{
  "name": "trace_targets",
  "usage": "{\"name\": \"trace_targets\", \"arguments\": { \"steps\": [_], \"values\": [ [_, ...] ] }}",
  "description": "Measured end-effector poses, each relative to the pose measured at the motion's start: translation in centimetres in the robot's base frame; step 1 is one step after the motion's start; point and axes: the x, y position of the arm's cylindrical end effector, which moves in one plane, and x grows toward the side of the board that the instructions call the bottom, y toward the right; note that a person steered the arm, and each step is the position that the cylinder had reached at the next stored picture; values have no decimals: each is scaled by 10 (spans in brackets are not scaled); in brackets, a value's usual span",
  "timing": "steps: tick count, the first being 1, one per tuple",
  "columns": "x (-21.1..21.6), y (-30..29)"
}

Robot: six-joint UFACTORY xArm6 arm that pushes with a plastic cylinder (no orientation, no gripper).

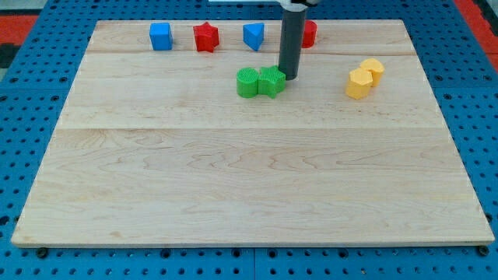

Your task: Push yellow hexagon below blue triangle

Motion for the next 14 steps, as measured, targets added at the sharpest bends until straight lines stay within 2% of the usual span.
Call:
{"name": "trace_targets", "arguments": {
  "steps": [2,3,4,6,8,11,12,13,14],
  "values": [
    [4,-28],
    [1,11],
    [-25,84],
    [-30,186],
    [-21,214],
    [38,186],
    [34,113],
    [33,86],
    [12,87]
  ]
}}
